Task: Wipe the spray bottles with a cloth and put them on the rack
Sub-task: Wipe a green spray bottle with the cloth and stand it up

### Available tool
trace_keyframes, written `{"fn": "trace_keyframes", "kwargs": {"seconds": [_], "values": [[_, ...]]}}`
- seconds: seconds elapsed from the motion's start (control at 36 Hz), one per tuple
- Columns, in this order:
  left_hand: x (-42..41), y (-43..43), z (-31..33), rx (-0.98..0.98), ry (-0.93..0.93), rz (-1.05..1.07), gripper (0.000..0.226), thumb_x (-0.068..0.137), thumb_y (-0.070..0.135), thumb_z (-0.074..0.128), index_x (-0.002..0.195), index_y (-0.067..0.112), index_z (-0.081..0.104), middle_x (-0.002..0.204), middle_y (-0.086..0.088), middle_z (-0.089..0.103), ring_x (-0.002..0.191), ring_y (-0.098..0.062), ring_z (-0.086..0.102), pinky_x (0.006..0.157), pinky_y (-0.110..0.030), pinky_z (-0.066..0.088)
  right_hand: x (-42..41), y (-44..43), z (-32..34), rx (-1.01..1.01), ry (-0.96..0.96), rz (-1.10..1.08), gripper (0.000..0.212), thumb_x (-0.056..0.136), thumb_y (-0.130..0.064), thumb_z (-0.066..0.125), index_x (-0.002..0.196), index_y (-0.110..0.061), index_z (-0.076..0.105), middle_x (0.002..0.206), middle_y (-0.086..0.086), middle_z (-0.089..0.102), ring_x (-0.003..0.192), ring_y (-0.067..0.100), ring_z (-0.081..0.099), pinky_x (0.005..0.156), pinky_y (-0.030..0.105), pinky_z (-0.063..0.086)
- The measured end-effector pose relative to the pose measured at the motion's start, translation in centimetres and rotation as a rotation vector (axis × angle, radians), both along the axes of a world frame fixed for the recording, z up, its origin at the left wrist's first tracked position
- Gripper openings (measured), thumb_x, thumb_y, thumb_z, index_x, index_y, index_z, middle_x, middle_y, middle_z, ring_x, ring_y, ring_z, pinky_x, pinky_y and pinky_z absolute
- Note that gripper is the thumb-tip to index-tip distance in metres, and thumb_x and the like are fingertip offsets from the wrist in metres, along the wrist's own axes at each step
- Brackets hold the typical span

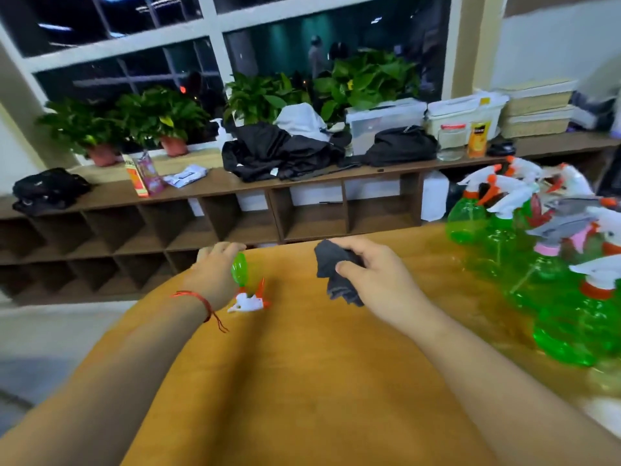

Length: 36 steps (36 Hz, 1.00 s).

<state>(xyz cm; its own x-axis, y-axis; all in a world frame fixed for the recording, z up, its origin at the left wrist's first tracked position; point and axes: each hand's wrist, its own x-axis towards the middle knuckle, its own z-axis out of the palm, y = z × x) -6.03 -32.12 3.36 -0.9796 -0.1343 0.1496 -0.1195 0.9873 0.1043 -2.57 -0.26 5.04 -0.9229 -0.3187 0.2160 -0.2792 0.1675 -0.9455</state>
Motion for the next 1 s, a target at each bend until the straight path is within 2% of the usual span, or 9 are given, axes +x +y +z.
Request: {"fn": "trace_keyframes", "kwargs": {"seconds": [0.14, 0.22, 0.33, 0.42, 0.53, 0.64, 0.78, 0.92, 1.0], "values": [[-2.2, -2.8, -0.5, -0.318, -0.117, -0.026, 0.096, 0.091, -0.005, 0.06, 0.167, 0.039, 0.021, 0.175, 0.001, 0.017, 0.162, -0.036, 0.012, 0.122, -0.054, 0.039, -1.4, -0.6, -0.8, -0.013, -0.031, -0.003, 0.035, 0.104, -0.009, 0.057, 0.129, -0.031, 0.07, 0.083, 0.006, 0.076, 0.073, 0.036, 0.073, 0.054, 0.032, 0.049], [-3.8, -3.1, -1.3, -0.452, -0.205, -0.056, 0.098, 0.092, -0.004, 0.059, 0.168, 0.04, 0.016, 0.178, 0.0, 0.004, 0.164, -0.036, 0.002, 0.126, -0.053, 0.034, -2.1, -0.5, -1.6, -0.008, -0.069, -0.017, 0.035, 0.104, -0.011, 0.059, 0.132, -0.031, 0.068, 0.086, 0.008, 0.077, 0.075, 0.039, 0.074, 0.056, 0.036, 0.051], [-5.2, -2.8, -3.4, -0.61, -0.287, -0.087, 0.088, 0.099, 0.012, 0.067, 0.168, 0.038, 0.019, 0.179, -0.002, 0.002, 0.165, -0.036, -0.003, 0.129, -0.055, 0.027, -2.7, -0.4, -2.6, -0.004, -0.104, -0.022, 0.036, 0.105, -0.013, 0.06, 0.133, -0.034, 0.068, 0.093, 0.004, 0.077, 0.074, 0.032, 0.076, 0.057, 0.035, 0.052], [-5.3, -2.6, -4.1, -0.602, -0.312, -0.021, 0.079, 0.099, 0.022, 0.07, 0.164, 0.037, 0.028, 0.177, -0.005, 0.01, 0.164, -0.04, 0.001, 0.127, -0.06, 0.029, -2.7, -0.1, -3.0, -0.003, -0.116, -0.024, 0.036, 0.105, -0.013, 0.061, 0.133, -0.034, 0.068, 0.093, 0.0, 0.077, 0.072, 0.029, 0.076, 0.056, 0.031, 0.05], [-4.0, -1.9, -3.2, -0.335, -0.258, 0.066, 0.089, 0.088, 0.028, 0.078, 0.162, 0.03, 0.029, 0.168, -0.004, 0.034, 0.158, -0.037, 0.022, 0.116, -0.054, 0.046, -2.1, 0.0, -3.0, -0.024, -0.119, -0.013, 0.036, 0.104, -0.013, 0.062, 0.13, -0.037, 0.069, 0.089, 0.003, 0.077, 0.07, 0.031, 0.073, 0.055, 0.031, 0.049], [-1.7, -0.4, -2.1, 0.004, -0.134, 0.071, 0.082, 0.077, 0.04, 0.088, 0.142, 0.026, 0.041, 0.124, -0.004, 0.059, 0.131, -0.028, 0.045, 0.089, -0.039, 0.056, -0.8, 0.0, -2.7, -0.075, -0.122, -0.004, 0.033, 0.102, -0.014, 0.065, 0.126, -0.038, 0.07, 0.095, 0.005, 0.077, 0.068, 0.037, 0.071, 0.055, 0.034, 0.05], [2.2, 3.5, -2.1, 0.323, -0.15, -0.032, 0.07, 0.076, 0.074, 0.08, 0.129, 0.042, 0.048, 0.116, 0.006, 0.061, 0.112, -0.019, 0.057, 0.087, -0.038, 0.051, 1.5, 0.7, -2.2, -0.18, -0.113, 0.012, 0.034, 0.101, -0.011, 0.066, 0.112, -0.043, 0.074, 0.099, 0.009, 0.077, 0.072, 0.051, 0.07, 0.055, 0.041, 0.05], [6.5, 9.6, -4.3, 0.835, -0.085, -0.108, 0.063, 0.082, 0.076, 0.075, 0.128, 0.035, 0.061, 0.119, 0.015, 0.072, 0.11, -0.01, 0.07, 0.096, -0.032, 0.055, 4.7, 3.5, -1.4, -0.185, -0.047, -0.013, 0.039, 0.102, -0.012, 0.068, 0.107, -0.051, 0.073, 0.101, 0.003, 0.077, 0.07, 0.048, 0.072, 0.055, 0.05, 0.052], [9.1, 13.3, -4.6, 1.044, -0.033, -0.156, 0.033, 0.093, 0.058, 0.073, 0.119, 0.037, 0.068, 0.109, 0.021, 0.077, 0.107, 0.004, 0.071, 0.096, -0.019, 0.053, 7.0, 5.8, -0.6, -0.192, 0.008, -0.075, 0.046, 0.102, -0.008, 0.066, 0.099, -0.054, 0.072, 0.098, 0.002, 0.076, 0.068, 0.041, 0.072, 0.055, 0.046, 0.053]]}}
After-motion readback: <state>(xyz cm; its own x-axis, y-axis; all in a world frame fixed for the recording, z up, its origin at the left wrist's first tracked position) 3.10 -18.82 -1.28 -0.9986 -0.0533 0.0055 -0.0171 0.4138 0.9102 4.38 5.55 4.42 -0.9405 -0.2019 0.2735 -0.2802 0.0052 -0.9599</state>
